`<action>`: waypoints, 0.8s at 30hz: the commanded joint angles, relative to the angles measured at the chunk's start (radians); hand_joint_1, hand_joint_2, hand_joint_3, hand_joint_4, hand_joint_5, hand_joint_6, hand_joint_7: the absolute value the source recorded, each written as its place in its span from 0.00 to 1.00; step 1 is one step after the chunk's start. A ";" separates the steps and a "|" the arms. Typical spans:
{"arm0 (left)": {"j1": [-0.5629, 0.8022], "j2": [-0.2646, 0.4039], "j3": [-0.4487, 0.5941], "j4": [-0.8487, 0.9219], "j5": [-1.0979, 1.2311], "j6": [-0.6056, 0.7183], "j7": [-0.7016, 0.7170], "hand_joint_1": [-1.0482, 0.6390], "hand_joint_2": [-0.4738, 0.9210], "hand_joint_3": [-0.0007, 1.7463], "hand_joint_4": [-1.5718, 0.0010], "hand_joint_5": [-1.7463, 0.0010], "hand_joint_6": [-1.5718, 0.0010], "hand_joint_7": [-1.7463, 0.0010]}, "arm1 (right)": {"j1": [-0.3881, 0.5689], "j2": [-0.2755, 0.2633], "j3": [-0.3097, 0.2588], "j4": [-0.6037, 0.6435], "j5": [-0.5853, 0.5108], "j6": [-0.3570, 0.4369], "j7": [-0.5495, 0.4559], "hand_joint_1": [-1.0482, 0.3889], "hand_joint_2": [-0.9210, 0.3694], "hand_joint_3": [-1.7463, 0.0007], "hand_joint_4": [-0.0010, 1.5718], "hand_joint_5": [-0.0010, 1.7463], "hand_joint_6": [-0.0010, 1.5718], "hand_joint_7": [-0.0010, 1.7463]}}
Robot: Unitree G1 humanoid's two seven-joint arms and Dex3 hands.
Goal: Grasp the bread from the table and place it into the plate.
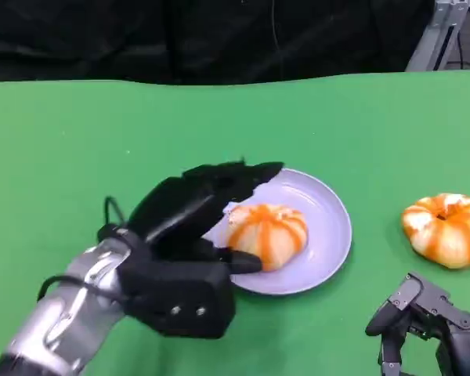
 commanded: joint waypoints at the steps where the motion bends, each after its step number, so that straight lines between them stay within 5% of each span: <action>1: 0.076 0.007 0.069 -0.029 -0.090 -0.058 0.018 0.26 1.00 0.14 0.75 0.82 0.77 0.93 | 0.006 -0.011 -0.005 -0.003 0.012 -0.004 0.002 0.70 0.42 0.15 0.51 1.00 0.43 0.90; 2: 0.120 0.001 0.099 -0.039 -0.140 -0.085 0.026 0.27 1.00 0.13 0.74 0.82 0.76 0.93 | 0.007 -0.010 -0.003 -0.004 0.011 -0.006 0.002 0.70 0.42 0.15 0.51 1.00 0.43 0.90; 3: 0.148 -0.004 0.120 -0.046 -0.172 -0.103 0.029 0.32 1.00 0.10 0.73 0.67 0.68 0.90 | 0.008 -0.009 -0.002 -0.005 0.011 -0.007 0.002 0.71 0.42 0.16 0.51 1.00 0.43 0.90; 6: 0.218 -0.005 0.164 -0.068 -0.237 -0.149 0.024 0.38 1.00 0.08 0.74 0.46 0.59 0.86 | 0.014 -0.006 0.004 -0.015 0.008 -0.001 0.003 0.71 0.42 0.16 0.52 1.00 0.43 0.90; 10: 0.378 -0.029 0.230 -0.129 -0.419 -0.183 -0.015 0.49 1.00 0.08 0.65 0.35 0.49 0.78 | 0.017 0.000 0.011 -0.022 0.012 0.012 0.004 0.69 0.42 0.16 0.51 1.00 0.43 0.91; 14: 0.486 -0.077 0.251 -0.187 -0.507 -0.163 -0.025 0.54 1.00 0.12 0.59 0.28 0.53 0.59 | 0.020 -0.004 0.007 -0.027 0.013 0.015 0.005 0.70 0.41 0.17 0.51 1.00 0.43 0.91; 19: 0.576 -0.114 0.259 -0.283 -0.559 -0.063 -0.039 0.58 0.83 0.45 0.56 0.18 0.56 0.35 | 0.020 -0.010 0.000 -0.027 0.016 0.017 0.010 0.71 0.41 0.16 0.51 1.00 0.42 0.90; 24: 0.600 -0.141 0.271 -0.302 -0.613 -0.020 -0.069 0.62 0.75 0.63 0.52 0.11 0.55 0.26 | 0.018 -0.014 -0.003 -0.023 0.017 0.011 0.012 0.72 0.41 0.16 0.51 1.00 0.42 0.90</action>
